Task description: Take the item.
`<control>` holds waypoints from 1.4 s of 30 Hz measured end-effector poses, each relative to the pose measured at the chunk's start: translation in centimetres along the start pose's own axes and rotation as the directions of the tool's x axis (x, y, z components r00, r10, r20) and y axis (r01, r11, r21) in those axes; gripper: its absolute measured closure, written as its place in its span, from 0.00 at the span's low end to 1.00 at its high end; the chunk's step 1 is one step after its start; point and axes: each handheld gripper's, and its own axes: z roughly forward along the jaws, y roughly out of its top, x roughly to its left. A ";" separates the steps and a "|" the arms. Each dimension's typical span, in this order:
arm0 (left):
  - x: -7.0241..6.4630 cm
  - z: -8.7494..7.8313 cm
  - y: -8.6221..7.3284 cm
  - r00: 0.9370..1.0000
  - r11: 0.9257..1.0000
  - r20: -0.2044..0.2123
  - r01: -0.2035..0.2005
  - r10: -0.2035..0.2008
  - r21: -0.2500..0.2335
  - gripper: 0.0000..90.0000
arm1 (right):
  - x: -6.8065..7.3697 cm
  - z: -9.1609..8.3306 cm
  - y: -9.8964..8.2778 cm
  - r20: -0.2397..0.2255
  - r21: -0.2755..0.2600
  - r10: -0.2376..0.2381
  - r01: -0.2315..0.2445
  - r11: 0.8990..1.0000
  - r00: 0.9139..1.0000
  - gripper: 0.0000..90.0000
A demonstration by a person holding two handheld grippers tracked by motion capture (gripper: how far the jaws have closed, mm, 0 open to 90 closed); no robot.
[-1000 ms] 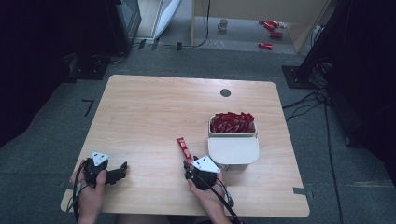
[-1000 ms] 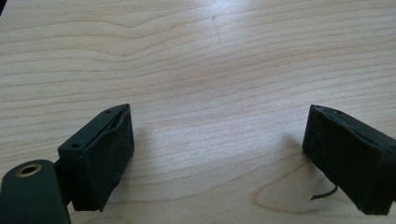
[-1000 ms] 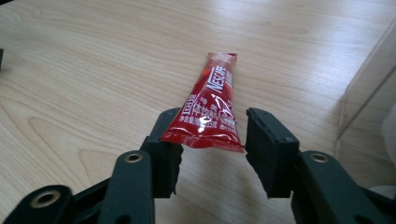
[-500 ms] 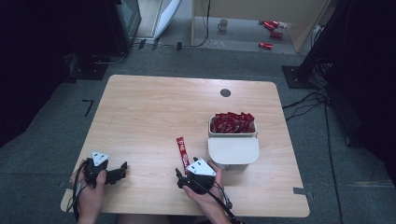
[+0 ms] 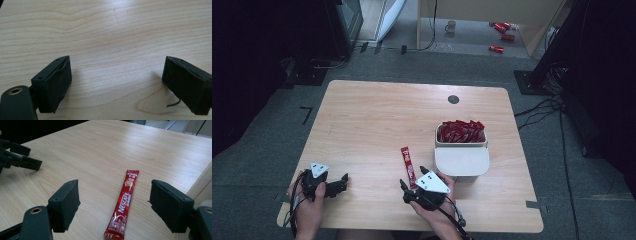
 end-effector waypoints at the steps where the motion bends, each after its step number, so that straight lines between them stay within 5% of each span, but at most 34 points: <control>1: 0.0 0.0 0.0 1.000 1.000 0.000 0.000 0.000 0.000 0.11 | -0.1 -0.1 -0.1 -0.002 0.004 -0.001 0.002 1.000 1.000 0.26; 25: 0.0 0.0 0.0 1.000 1.000 0.000 0.001 -0.001 -0.001 0.11 | -4.5 -4.7 -3.7 -0.007 0.047 -0.019 0.020 0.999 1.000 0.21; 42: 0.0 0.0 0.0 1.000 1.000 0.000 0.001 -0.001 -0.001 0.11 | -9.4 -7.4 -7.0 0.135 0.111 -0.003 -0.012 0.994 0.991 0.18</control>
